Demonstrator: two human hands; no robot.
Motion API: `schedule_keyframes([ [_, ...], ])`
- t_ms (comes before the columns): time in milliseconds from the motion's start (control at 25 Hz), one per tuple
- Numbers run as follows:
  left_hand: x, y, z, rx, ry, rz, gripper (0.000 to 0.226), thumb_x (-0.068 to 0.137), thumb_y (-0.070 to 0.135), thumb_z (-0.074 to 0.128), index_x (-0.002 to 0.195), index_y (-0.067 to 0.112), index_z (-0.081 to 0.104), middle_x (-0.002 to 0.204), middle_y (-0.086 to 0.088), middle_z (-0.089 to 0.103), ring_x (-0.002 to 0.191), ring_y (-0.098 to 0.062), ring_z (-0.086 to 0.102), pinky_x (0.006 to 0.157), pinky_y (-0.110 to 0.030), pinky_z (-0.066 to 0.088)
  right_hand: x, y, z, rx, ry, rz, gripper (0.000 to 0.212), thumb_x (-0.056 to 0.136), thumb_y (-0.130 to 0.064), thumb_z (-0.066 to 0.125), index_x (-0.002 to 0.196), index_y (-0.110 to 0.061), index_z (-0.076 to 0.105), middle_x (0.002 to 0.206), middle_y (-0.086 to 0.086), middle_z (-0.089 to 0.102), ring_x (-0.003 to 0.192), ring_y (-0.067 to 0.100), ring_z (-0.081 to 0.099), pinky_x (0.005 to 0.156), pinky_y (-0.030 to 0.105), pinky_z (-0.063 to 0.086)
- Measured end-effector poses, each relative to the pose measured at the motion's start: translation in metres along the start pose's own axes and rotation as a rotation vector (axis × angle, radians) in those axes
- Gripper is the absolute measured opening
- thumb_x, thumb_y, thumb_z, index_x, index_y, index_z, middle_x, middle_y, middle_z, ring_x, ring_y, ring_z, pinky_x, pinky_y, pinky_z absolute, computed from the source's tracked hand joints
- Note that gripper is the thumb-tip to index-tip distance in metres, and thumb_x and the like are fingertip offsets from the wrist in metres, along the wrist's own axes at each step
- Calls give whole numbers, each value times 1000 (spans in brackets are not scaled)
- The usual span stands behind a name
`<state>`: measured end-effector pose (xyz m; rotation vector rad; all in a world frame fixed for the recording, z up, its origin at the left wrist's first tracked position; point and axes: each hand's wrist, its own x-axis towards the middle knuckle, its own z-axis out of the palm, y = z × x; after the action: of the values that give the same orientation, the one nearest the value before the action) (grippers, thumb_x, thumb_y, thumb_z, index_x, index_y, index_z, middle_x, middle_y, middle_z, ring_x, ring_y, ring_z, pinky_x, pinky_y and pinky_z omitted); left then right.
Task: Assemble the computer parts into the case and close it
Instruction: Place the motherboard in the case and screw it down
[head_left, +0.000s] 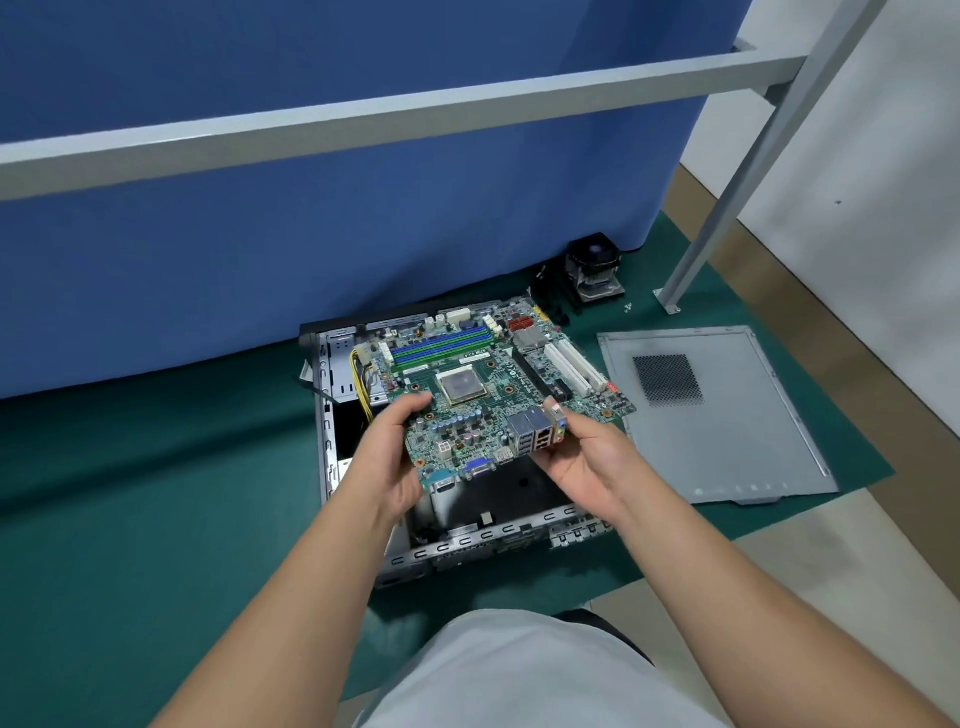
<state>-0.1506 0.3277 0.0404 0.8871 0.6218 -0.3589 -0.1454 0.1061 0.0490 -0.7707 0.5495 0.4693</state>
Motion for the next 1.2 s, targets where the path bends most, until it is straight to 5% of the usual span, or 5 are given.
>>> schedule_keyframes([
  [120,-5,4,-7,5,39,35,14,89,16,68,99,12,58,82,-10,70,74,-32,72,65,-45,62,-1,-3,-3,-244,200,-162,94,78,-22,84,153,-6,30,152,22,44,132,30,54,108,46,48],
  [240,-14,15,-12,29,43,89,14,91,12,64,100,9,55,80,-10,68,72,-30,71,65,-44,62,-18,-17,0,-1090,296,-541,81,97,-46,64,161,-24,19,169,-6,10,154,14,17,124,36,17],
  [480,-38,29,-5,116,36,107,35,95,12,61,126,-3,59,111,-27,70,101,-40,71,85,-57,61,-50,-33,30,-2082,-664,-779,51,101,-43,58,149,-30,49,145,-10,49,134,7,42,115,26,32],
  [800,-71,36,-3,157,5,76,12,98,17,58,93,11,68,74,-6,75,59,-22,73,49,-30,57,-88,-48,53,-2001,-602,-814,39,92,-43,73,125,-23,69,111,-8,66,95,1,52,86,11,37],
  [1200,-60,4,-8,54,85,-129,11,100,17,61,95,8,63,75,-12,75,58,-25,73,45,-27,56,-64,-41,38,-2042,-597,-492,35,91,-44,72,125,-34,69,104,-13,63,93,3,59,86,25,47],
])
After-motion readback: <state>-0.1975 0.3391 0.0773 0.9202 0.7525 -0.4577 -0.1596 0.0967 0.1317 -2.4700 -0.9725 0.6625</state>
